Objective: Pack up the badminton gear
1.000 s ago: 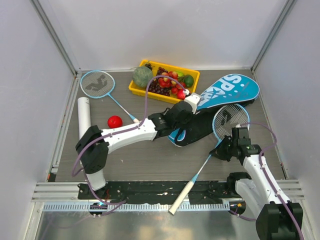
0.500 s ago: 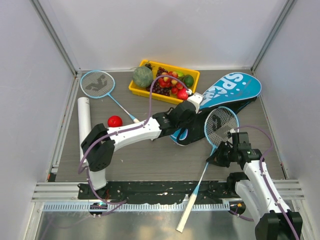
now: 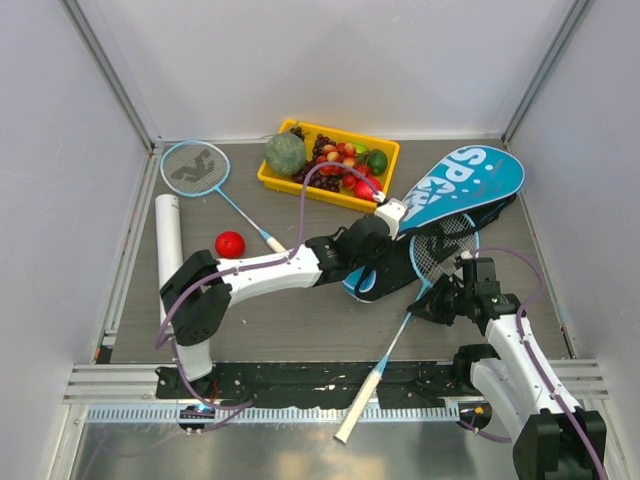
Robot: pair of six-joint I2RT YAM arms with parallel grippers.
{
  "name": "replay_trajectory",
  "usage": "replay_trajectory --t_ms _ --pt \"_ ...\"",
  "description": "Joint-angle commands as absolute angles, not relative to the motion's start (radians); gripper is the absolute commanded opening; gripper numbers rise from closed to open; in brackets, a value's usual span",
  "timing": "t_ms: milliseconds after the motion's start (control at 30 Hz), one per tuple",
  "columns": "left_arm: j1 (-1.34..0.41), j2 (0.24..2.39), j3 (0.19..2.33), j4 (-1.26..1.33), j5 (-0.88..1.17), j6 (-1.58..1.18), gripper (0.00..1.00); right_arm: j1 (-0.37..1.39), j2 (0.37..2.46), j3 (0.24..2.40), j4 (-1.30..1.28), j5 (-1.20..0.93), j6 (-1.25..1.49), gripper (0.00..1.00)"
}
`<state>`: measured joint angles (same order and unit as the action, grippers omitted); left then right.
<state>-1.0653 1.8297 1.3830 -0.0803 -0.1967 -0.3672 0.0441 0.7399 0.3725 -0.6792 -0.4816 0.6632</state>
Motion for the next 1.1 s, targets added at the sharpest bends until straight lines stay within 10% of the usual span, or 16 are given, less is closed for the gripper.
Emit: replay_trajectory --t_ms 0,1067 --pt "-1.081 1.721 1.31 0.029 -0.178 -0.371 0.0 0.048 0.759 0.434 -0.491 -0.427 0.817 0.05" --pt "-1.144 1.601 0.917 0.318 -0.129 -0.163 0.0 0.031 1.235 0.692 -0.288 -0.308 0.834 0.05"
